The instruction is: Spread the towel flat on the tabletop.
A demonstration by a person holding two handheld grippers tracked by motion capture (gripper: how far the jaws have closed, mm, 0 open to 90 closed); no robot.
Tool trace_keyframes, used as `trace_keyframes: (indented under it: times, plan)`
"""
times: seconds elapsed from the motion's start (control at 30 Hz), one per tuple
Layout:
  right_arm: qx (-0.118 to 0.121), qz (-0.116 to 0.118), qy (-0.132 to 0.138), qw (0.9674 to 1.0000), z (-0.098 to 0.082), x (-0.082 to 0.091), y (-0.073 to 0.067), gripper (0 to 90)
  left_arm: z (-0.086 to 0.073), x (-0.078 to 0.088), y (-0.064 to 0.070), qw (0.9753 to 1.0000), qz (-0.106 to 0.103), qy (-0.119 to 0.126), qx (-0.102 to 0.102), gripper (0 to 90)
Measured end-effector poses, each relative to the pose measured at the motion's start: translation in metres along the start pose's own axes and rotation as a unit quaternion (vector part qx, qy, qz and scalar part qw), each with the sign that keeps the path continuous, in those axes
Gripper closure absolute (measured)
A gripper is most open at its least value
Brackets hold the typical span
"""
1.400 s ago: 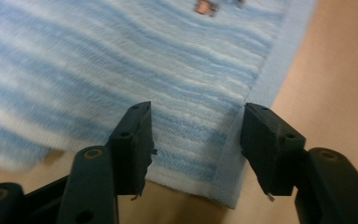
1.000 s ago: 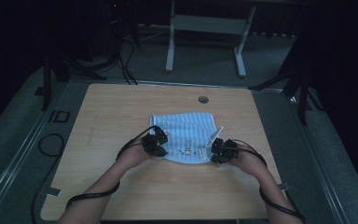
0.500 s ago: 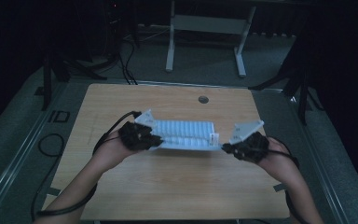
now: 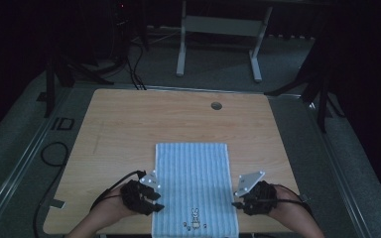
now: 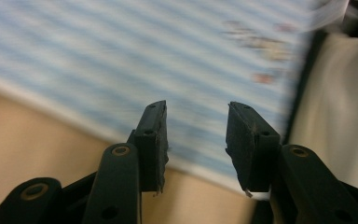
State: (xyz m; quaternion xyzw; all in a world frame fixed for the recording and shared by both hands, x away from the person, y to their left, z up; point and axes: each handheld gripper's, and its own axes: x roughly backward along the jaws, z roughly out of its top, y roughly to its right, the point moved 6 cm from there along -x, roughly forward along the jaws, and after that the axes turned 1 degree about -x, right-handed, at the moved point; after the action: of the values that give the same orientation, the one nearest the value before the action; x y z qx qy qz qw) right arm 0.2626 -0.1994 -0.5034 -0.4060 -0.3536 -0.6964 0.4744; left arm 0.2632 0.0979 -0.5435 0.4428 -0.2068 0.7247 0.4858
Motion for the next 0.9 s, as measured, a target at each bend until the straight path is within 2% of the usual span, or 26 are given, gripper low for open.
trace_keyframes:
  times: [0.1, 0.13, 0.17, 0.2, 0.23, 0.3, 0.33, 0.37, 0.4, 0.43, 0.57, 0.63, 0.67, 0.73, 0.8, 0.87, 0.9]
  plan:
    - [-0.026, -0.015, 0.002, 0.9995, 0.002, -0.008, 0.023, 64.1, 0.001, -0.006, -0.033, 0.9988, 0.037, -0.004, 0.032, 54.9]
    - [-0.026, -0.015, 0.002, 0.9995, 0.002, -0.008, 0.023, 64.1, 0.001, -0.006, -0.033, 0.9988, 0.037, -0.004, 0.032, 54.9]
    - [-0.035, -0.022, -0.002, 0.9992, 0.002, -0.012, 0.032, 64.1, 0.002, -0.009, -0.055, 0.9972, 0.048, -0.005, 0.057, 54.9]
    - [-0.055, -0.035, -0.013, 0.9978, 0.003, -0.024, 0.053, 63.3, 0.003, -0.011, -0.063, 0.9965, 0.054, -0.008, 0.064, 54.6]
    - [-0.065, -0.038, -0.018, 0.9970, 0.003, -0.030, 0.061, 63.3, 0.004, -0.012, -0.071, 0.9958, 0.059, -0.011, 0.069, 50.9]
    - [-0.079, -0.041, -0.022, 0.9958, 0.005, -0.042, 0.076, 62.2, 0.006, -0.015, -0.084, 0.9944, 0.066, -0.011, 0.082, 50.2]
    - [-0.079, -0.041, -0.022, 0.9958, 0.005, -0.042, 0.076, 62.2, 0.006, -0.015, -0.084, 0.9944, 0.066, -0.011, 0.082, 50.1]
    - [-0.084, -0.037, -0.026, 0.9955, 0.006, -0.048, 0.083, 61.9, 0.009, -0.019, -0.100, 0.9922, 0.070, -0.012, 0.103, 50.1]
    - [-0.097, -0.042, -0.037, 0.9937, 0.009, -0.063, 0.097, 59.9, 0.010, -0.021, -0.106, 0.9910, 0.072, -0.014, 0.112, 49.6]
    - [-0.104, -0.039, -0.043, 0.9929, 0.010, -0.068, 0.102, 57.8, 0.011, -0.024, -0.111, 0.9903, 0.072, -0.017, 0.118, 49.6]
    - [-0.118, -0.033, -0.069, 0.9900, 0.011, -0.088, 0.115, 55.6, 0.013, -0.033, -0.124, 0.9882, 0.075, -0.029, 0.130, 47.0]
    - [-0.125, -0.031, -0.077, 0.9887, 0.011, -0.094, 0.118, 56.9, 0.015, -0.037, -0.126, 0.9872, 0.070, -0.032, 0.139, 45.5]
    - [-0.128, -0.029, -0.080, 0.9881, 0.011, -0.096, 0.118, 59.1, 0.017, -0.038, -0.128, 0.9872, 0.072, -0.030, 0.139, 45.1]
    - [-0.127, -0.024, -0.081, 0.9884, 0.012, -0.098, 0.119, 69.0, 0.020, -0.040, -0.127, 0.9881, 0.070, -0.029, 0.134, 46.1]
    - [-0.129, -0.016, -0.081, 0.9882, 0.012, -0.098, 0.119, 78.1, 0.022, -0.042, -0.126, 0.9889, 0.067, -0.028, 0.130, 53.6]
    - [-0.123, -0.014, -0.082, 0.9889, 0.012, -0.096, 0.118, 89.2, 0.024, -0.042, -0.126, 0.9894, 0.077, -0.028, 0.120, 67.6]
    - [-0.118, -0.015, -0.085, 0.9893, 0.012, -0.095, 0.117, 89.9, 0.025, -0.042, -0.124, 0.9897, 0.080, -0.026, 0.116, 73.5]
